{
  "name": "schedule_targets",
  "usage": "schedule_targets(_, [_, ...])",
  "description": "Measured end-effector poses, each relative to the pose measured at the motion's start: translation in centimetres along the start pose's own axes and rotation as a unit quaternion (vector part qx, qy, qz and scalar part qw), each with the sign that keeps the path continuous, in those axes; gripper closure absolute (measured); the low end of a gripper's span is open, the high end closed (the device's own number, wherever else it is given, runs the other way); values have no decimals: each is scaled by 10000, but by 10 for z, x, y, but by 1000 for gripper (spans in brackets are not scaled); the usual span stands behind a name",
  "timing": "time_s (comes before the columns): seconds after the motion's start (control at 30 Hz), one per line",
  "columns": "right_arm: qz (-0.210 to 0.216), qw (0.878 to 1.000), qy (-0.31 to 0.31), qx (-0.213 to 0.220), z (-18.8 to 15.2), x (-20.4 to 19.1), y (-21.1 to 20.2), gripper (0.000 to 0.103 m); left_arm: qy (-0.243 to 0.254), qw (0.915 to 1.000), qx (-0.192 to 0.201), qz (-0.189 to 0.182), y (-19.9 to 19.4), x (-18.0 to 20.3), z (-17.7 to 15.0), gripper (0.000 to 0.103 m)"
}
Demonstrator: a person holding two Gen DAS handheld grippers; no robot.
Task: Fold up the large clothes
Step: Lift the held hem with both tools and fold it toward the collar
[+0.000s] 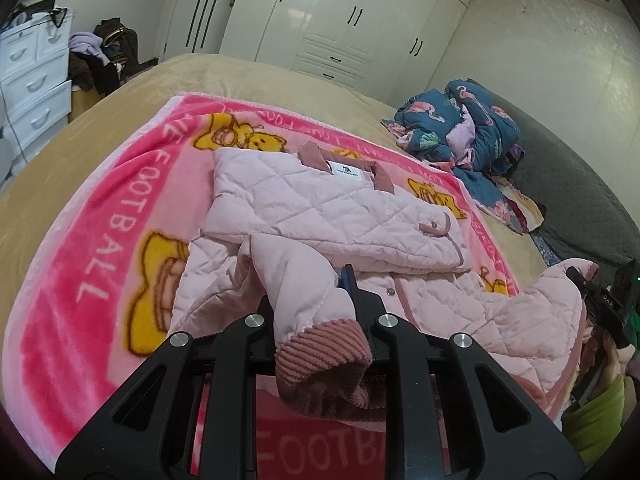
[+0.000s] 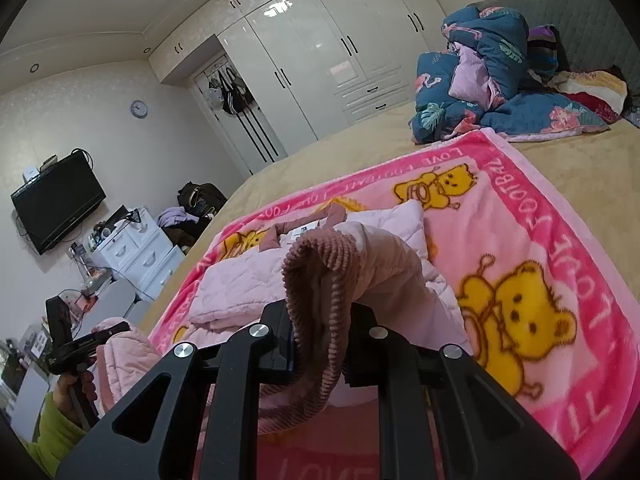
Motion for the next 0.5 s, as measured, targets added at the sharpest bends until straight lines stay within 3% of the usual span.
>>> schedule_targets(0.5, [-83, 9999, 47, 88, 25, 10, 25, 88, -181, 9997, 144, 33, 17, -14, 27, 90])
Point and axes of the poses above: each gripper's, at about its wrist camera, not at the fingertips, and y roughly the way its jaws point, x to its right, z to its top, the point moved 10 cm from there along y, roughly the way its jaws point, and after that the axes turned 6 degrees about x, right-handed, at the moved point
